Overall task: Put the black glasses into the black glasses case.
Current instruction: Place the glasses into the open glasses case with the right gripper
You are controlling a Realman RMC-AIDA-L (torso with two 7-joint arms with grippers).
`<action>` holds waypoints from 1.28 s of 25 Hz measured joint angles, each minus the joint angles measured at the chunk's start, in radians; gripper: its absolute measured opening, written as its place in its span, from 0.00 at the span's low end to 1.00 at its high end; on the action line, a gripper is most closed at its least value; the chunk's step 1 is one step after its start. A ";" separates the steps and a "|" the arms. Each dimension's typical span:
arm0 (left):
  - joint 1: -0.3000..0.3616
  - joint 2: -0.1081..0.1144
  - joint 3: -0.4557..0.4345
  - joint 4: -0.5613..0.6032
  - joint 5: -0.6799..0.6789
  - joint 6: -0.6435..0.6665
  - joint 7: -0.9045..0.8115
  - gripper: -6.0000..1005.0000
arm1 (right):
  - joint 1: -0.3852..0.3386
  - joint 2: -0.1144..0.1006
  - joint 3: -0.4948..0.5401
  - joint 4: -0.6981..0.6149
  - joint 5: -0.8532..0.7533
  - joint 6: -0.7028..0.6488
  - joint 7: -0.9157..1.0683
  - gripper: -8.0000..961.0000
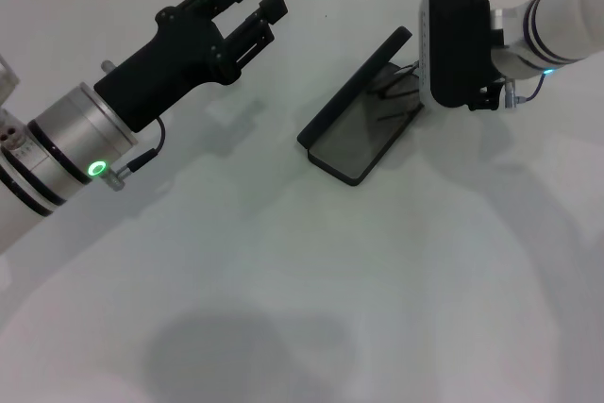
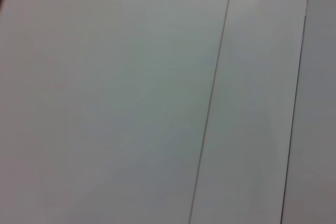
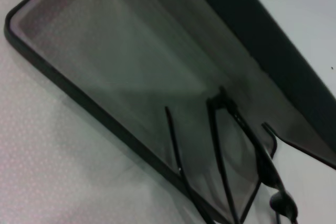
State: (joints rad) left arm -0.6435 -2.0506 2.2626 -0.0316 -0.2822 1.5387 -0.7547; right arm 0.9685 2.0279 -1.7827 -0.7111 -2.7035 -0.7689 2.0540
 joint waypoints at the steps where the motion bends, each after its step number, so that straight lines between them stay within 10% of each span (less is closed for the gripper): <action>1: 0.000 0.000 0.000 0.000 0.000 0.000 0.000 0.56 | -0.004 0.000 -0.009 -0.001 0.000 0.008 0.000 0.26; 17: 0.007 -0.008 0.000 0.001 0.000 0.004 0.000 0.56 | -0.042 0.000 -0.106 -0.039 -0.101 0.088 0.078 0.26; 32: 0.013 -0.011 0.000 0.001 0.000 0.006 0.000 0.56 | -0.247 0.000 -0.082 -0.396 -0.181 0.045 0.070 0.26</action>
State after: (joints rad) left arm -0.6301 -2.0618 2.2626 -0.0307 -0.2822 1.5445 -0.7547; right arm 0.7213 2.0279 -1.8648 -1.1075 -2.8846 -0.7235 2.1244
